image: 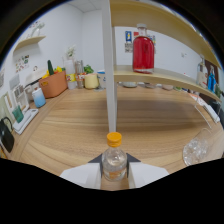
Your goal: Make me a cup of Mount Fuji.
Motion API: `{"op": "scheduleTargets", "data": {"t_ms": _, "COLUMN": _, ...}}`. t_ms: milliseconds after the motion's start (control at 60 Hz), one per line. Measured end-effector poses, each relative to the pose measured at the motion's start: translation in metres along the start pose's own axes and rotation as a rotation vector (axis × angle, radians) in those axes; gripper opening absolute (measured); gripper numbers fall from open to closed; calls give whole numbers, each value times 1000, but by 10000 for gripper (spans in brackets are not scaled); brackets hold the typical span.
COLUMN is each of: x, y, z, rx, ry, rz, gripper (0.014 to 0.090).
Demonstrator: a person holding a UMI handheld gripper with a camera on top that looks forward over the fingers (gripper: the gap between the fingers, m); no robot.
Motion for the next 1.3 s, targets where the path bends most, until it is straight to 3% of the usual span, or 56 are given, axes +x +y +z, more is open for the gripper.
{"op": "scheduleTargets", "data": {"t_ms": 83, "x": 2, "y": 4, "z": -6, "rx": 0, "ry": 6, "rz": -3, "gripper": 376}}
{"op": "scheduleTargets", "data": {"t_ms": 167, "x": 3, "y": 6, "z": -11, "rx": 6, "ry": 9, "rz": 0, "gripper": 434}}
{"op": "scheduleTargets", "data": {"t_ms": 200, "x": 3, "y": 7, "z": -12, "rx": 8, "ry": 7, "rz": -2, "gripper": 486}}
{"op": "scheduleTargets", "data": {"t_ms": 350, "x": -4, "y": 2, "z": -29, "rx": 12, "ry": -61, "rz": -3, "gripper": 867}}
{"op": "scheduleTargets", "data": {"t_ms": 567, "x": 15, "y": -59, "z": -104, "rx": 197, "ry": -123, "rz": -43, "gripper": 863}}
{"op": "scheduleTargets", "data": {"t_ms": 700, "x": 62, "y": -81, "z": -144, "rx": 276, "ry": -89, "rz": -75, "gripper": 862}}
{"op": "scheduleTargets", "data": {"t_ms": 817, "x": 120, "y": -79, "z": -158, "rx": 291, "ry": -29, "rz": -71, "gripper": 861}}
{"op": "scheduleTargets", "data": {"t_ms": 1033, "x": 210, "y": -59, "z": -148, "rx": 228, "ry": 40, "rz": -29, "gripper": 862}}
{"op": "scheduleTargets", "data": {"t_ms": 1300, "x": 274, "y": -120, "z": -145, "rx": 306, "ry": 49, "rz": -8, "gripper": 860}}
